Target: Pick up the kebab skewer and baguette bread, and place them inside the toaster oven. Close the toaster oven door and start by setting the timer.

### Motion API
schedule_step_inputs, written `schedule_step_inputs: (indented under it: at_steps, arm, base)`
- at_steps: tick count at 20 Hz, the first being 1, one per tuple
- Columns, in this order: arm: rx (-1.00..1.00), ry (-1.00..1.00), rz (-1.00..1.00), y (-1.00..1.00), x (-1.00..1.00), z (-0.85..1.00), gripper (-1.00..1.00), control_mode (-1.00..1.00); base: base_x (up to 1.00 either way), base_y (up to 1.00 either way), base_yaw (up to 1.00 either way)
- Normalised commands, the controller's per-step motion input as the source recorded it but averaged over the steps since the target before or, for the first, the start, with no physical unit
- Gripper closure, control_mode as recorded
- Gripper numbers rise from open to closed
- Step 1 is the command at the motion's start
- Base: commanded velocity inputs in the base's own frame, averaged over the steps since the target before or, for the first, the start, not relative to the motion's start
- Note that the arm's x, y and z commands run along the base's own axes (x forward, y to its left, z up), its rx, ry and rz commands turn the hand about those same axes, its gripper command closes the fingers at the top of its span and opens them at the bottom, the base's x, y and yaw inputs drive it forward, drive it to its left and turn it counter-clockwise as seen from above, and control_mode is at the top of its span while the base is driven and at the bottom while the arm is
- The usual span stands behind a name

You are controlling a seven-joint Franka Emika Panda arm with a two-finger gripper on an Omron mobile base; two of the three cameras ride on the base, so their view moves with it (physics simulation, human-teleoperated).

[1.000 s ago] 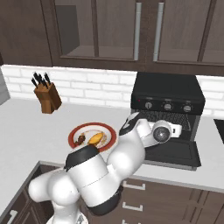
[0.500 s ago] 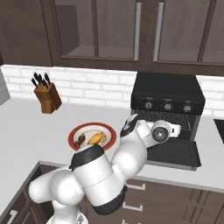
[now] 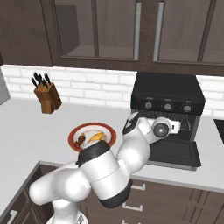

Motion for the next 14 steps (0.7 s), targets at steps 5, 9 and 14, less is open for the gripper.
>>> schedule_step_inputs:
  at_steps: [5, 9, 14]
  arm:
    - [0.00, 0.01, 0.01, 0.00, 0.29, -0.01, -1.00, -1.00]
    - [0.00, 0.10, 0.02, 0.00, 0.08, -0.26, -1.00, -1.00]
    - [0.00, 0.07, 0.01, 0.00, 0.03, -0.26, -1.00, -1.00]
  base:
    - [0.00, 0.00, 0.00]
    - [0.00, 0.00, 0.00]
    - [0.00, 0.00, 0.00]
